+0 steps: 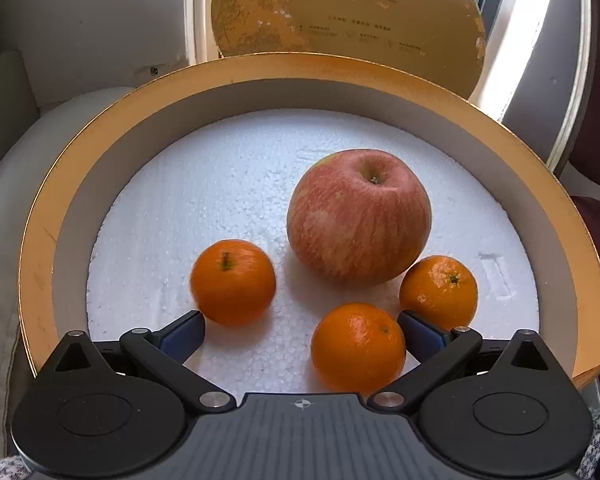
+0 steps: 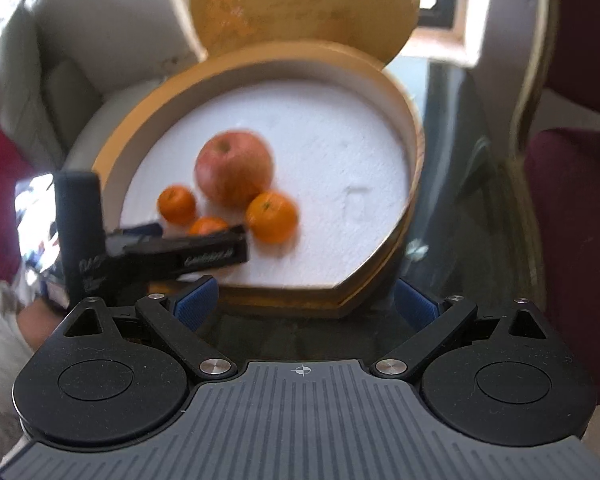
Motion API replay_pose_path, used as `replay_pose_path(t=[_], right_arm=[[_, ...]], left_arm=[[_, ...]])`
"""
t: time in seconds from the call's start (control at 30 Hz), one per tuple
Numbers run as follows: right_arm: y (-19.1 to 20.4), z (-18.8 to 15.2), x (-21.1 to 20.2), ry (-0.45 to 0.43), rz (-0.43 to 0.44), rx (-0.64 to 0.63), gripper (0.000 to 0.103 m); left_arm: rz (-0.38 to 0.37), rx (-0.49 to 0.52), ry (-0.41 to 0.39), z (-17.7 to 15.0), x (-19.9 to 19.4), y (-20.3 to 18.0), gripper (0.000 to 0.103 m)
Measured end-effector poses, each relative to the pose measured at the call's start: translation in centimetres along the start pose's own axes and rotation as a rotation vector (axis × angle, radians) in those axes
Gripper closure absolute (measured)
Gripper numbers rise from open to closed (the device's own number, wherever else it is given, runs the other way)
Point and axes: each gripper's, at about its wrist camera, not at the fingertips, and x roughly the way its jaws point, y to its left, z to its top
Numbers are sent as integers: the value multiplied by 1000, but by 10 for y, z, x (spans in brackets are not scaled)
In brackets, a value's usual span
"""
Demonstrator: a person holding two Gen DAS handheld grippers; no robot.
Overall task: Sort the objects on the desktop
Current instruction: 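Lower the left gripper into the box and close it on the apple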
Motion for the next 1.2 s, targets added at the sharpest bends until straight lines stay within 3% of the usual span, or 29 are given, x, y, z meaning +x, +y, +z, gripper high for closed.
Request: replay_pose_path(t=[0.17, 0.27, 0.37, 0.47, 0.7, 0.83, 1.03, 1.2], right_arm=[[10, -5, 9, 42, 24, -23, 5], [17, -6, 12, 63, 36, -51, 5], [26, -9, 15, 84, 39, -97, 5], [32, -9, 18, 96, 40, -117, 5], [31, -11, 22, 114, 52, -106, 5], [28, -10, 18, 106, 48, -101, 5], [21, -6, 13, 79, 56, -80, 5], [11, -5, 12, 72, 45, -60, 5]], left_arm=[[-43, 2, -23, 3, 1, 2, 0], [-28, 7, 31, 7, 5, 4, 0], [7, 106, 117, 13, 10, -3, 0], [18, 140, 165, 19, 16, -6, 0], [-21, 158, 175, 24, 8, -1, 1], [-40, 181, 65, 46, -21, -4, 1], [-46, 106, 57, 83, 1, -9, 1], [-41, 92, 116, 93, 40, -6, 0]])
